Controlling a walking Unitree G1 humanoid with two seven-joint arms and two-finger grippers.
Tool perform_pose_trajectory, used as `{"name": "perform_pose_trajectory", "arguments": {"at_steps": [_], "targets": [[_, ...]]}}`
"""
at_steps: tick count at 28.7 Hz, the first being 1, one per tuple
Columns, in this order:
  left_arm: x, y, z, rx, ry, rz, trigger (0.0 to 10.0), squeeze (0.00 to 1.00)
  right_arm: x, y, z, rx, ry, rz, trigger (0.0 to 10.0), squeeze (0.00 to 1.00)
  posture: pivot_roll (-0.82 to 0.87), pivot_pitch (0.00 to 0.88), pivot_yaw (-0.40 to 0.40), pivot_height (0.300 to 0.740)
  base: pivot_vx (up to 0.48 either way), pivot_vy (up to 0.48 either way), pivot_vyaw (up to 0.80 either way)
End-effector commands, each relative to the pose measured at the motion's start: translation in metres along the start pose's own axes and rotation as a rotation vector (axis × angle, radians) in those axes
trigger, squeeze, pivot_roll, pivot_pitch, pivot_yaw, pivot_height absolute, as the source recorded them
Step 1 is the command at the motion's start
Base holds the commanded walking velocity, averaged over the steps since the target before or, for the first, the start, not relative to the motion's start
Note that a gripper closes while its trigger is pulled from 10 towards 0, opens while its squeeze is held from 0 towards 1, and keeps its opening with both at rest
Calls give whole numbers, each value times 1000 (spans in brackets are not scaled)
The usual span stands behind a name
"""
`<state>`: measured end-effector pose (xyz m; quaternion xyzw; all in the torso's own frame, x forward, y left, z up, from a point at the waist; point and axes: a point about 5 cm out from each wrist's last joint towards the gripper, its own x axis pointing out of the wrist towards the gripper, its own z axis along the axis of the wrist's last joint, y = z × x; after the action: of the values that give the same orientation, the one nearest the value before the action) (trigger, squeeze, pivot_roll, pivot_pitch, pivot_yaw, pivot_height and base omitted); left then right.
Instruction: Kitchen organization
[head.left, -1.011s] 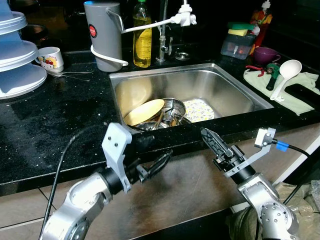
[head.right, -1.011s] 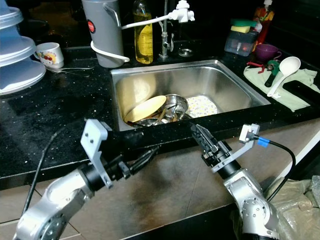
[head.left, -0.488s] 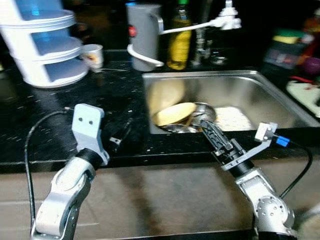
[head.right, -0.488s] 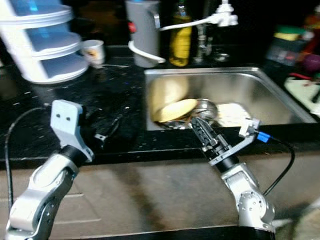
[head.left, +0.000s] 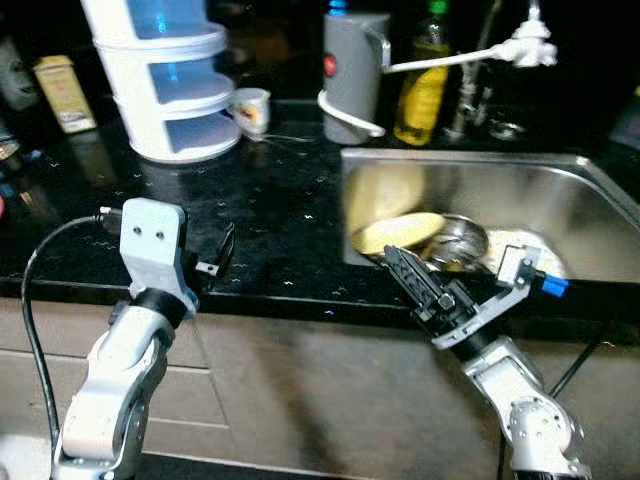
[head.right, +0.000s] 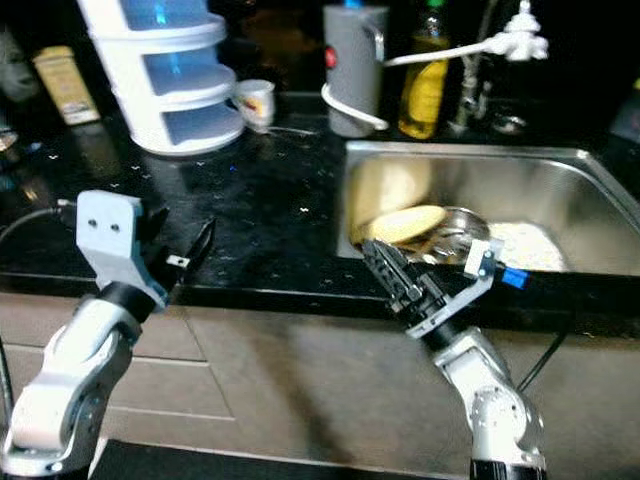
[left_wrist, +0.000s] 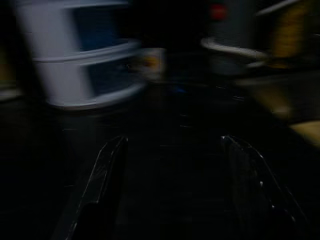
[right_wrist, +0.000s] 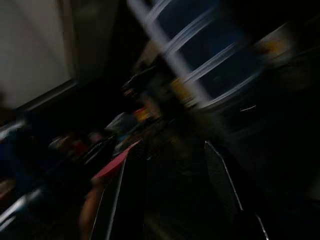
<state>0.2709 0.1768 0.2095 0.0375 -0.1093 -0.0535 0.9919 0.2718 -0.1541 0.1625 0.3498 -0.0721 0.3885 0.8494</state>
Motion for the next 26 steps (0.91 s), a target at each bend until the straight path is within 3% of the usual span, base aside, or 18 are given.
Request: {"name": "perform_pose_trajectory", "arguments": {"at_steps": [1, 14, 21, 26], "targets": [[0, 3, -6, 3, 21, 21, 10000, 0, 2, 6, -1, -2, 19, 38, 10000, 0, -20, 0, -52, 740, 0, 0, 775], [4, -1, -6, -25, 14, 20, 10000, 0, 5, 11, -8, 7, 36, 64, 10000, 0, -26, 0, -47, 740, 0, 0, 775], [7, -5, -10, -31, 25, -8, 10000, 0, 2, 8, -19, -44, 118, 42, 10000, 0, -34, 0, -42, 740, 0, 0, 775], [5, -6, -12, -34, 30, -6, 10000, 0, 2, 2, -18, -91, 103, -26, 10000, 0, -39, 0, -41, 740, 0, 0, 552]]}}
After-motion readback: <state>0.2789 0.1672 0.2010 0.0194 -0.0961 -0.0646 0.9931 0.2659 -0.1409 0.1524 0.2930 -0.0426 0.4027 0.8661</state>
